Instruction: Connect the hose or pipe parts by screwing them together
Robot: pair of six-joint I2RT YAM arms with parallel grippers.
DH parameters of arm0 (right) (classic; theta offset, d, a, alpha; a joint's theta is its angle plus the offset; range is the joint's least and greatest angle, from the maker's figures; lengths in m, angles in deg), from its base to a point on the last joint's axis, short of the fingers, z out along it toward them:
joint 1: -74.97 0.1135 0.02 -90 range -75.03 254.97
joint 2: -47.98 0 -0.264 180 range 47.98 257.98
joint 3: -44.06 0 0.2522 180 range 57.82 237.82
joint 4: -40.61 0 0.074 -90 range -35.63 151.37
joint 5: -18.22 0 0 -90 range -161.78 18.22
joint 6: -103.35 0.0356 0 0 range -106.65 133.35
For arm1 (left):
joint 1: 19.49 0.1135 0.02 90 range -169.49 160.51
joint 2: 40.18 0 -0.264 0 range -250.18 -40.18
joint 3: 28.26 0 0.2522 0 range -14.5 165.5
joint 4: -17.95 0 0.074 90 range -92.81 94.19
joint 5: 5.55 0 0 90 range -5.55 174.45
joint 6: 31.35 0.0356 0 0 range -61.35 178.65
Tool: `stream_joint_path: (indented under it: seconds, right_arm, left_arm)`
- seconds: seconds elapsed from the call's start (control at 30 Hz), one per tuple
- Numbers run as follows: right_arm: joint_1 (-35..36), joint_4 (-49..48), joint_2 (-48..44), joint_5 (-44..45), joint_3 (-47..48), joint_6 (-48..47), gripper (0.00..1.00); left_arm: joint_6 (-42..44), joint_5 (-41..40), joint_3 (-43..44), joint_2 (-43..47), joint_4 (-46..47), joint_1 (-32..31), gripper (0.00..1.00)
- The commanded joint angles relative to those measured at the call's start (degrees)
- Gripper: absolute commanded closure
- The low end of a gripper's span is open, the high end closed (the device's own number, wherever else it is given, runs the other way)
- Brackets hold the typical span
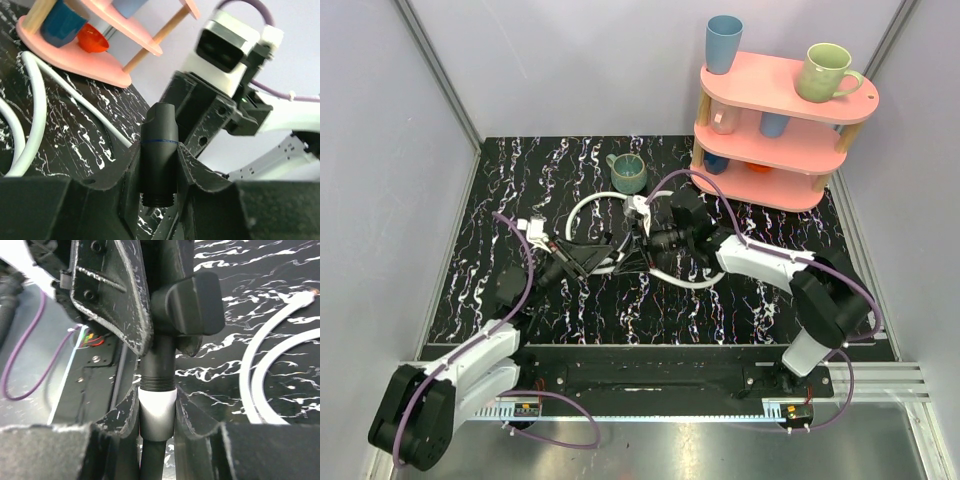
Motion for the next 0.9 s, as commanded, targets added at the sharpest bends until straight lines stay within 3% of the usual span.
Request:
stream_joint_path:
  seconds: [0.0, 0.1, 0.13, 0.17, 0.2, 0.27, 0.3, 0.33, 0.37, 0.4, 0.43, 0.47, 0.53, 0.73, 0.87]
  right_arm:
    - [-0.79, -13.17, 2.76, -12.36, 4.93, 9.97, 1.00]
    - [-1.14, -13.45, 1.37, -6.49, 3.44, 10.08, 0.96]
    - [-1.06, -12.49, 0.49, -3.94, 2.22, 8.94, 0.87]
    - [-1.06, -11.52, -0.47, 0.61, 1.34, 6.76, 0.60]
    - [-1.06, -10.99, -2.57, 3.79, 0.29, 5.60, 0.48]
    - [-1.06, -9.24, -4.69, 9.07, -2.53, 1.84, 0.38]
    - [-0.80, -8.70, -6.53, 13.79, -3.41, 0.60, 0.22]
    - [-0.62, -8.17, -7.33, 16.10, -4.90, -1.85, 0.20]
    - [-0.27, -6.78, -8.03, 19.69, -5.52, -3.44, 0.18]
    - [0.26, -6.59, -9.61, 22.60, -6.22, -4.94, 0.11]
    - [2.00, -6.59, -10.41, 25.15, -7.71, -9.13, 0.11]
    - [3.32, -6.67, -11.20, 29.79, -8.42, -11.61, 0.11]
    - [6.66, -7.29, -12.78, 34.56, -9.65, -17.31, 0.10]
    - [11.86, -10.27, -11.56, 46.17, -8.35, -26.99, 0.12]
    - [16.42, -11.77, -9.01, 55.73, -5.71, -33.24, 0.21]
  left_arm:
    - [3.02, 15.28, -0.40, -4.52, 18.84, -1.84, 1.00]
    - [2.92, 14.59, 0.56, -5.76, 20.36, -1.84, 1.00]
    - [2.93, 13.89, 0.83, -5.59, 18.17, -1.84, 1.00]
    - [2.66, 11.70, 1.18, -5.32, 16.93, -1.84, 1.00]
    - [1.27, 9.94, 1.36, -4.97, 15.96, -1.84, 1.00]
    - [-1.02, 3.46, 1.53, -3.23, 11.49, -1.84, 1.00]
    - [-3.29, 1.16, 2.23, -2.34, 9.04, -1.84, 1.00]
    - [-4.36, -1.30, 2.93, -1.38, 5.79, -1.84, 1.00]
    - [-5.67, -6.29, 3.90, 1.07, -3.55, -1.84, 1.00]
    - [-8.73, -9.03, 6.87, 2.40, -9.82, -1.93, 1.00]
    - [-10.07, -11.93, 8.90, 3.72, -24.33, -1.93, 1.00]
    - [-11.04, -17.44, 11.27, 5.91, -31.44, -2.02, 1.00]
    - [-12.10, -20.91, 17.42, 6.98, -45.48, -2.02, 1.00]
    - [-18.34, -23.22, 31.23, 4.70, -66.19, -2.02, 1.00]
    - [-19.48, -19.79, 37.82, 0.58, -74.91, -2.02, 1.00]
